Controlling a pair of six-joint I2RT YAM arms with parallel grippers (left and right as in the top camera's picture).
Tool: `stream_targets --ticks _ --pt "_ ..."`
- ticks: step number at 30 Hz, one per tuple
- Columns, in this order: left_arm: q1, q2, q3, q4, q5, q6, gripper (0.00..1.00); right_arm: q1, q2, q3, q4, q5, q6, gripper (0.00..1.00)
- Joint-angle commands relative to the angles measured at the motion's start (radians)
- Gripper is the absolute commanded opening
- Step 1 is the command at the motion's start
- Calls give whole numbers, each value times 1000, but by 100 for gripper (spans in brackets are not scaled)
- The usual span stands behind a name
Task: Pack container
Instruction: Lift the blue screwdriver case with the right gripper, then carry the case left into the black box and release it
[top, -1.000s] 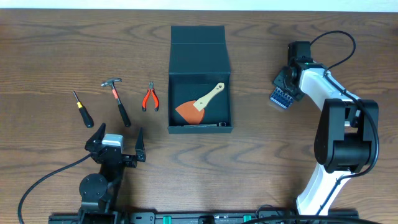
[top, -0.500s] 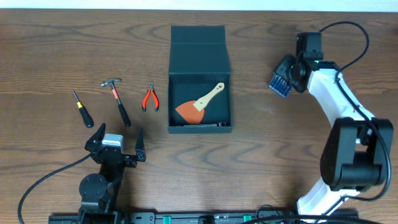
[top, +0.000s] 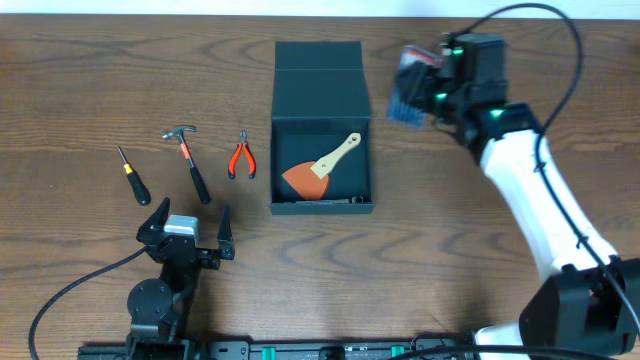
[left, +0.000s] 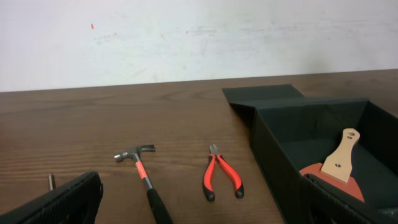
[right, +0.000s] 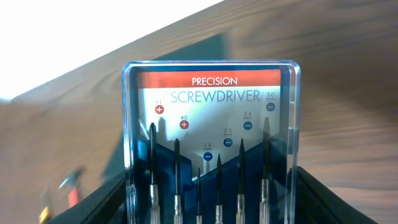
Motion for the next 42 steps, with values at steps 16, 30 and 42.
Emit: stream_targets --ticks 16,30,42 --pt "-1 -6 -21 -27 22 10 99 426 92 1 -39 240 53 32" --pt "-1 -6 -21 -27 22 10 98 488 259 1 -20 217 153 31" --pt "-1 -6 -21 -27 21 10 99 518 312 1 24 217 202 55"
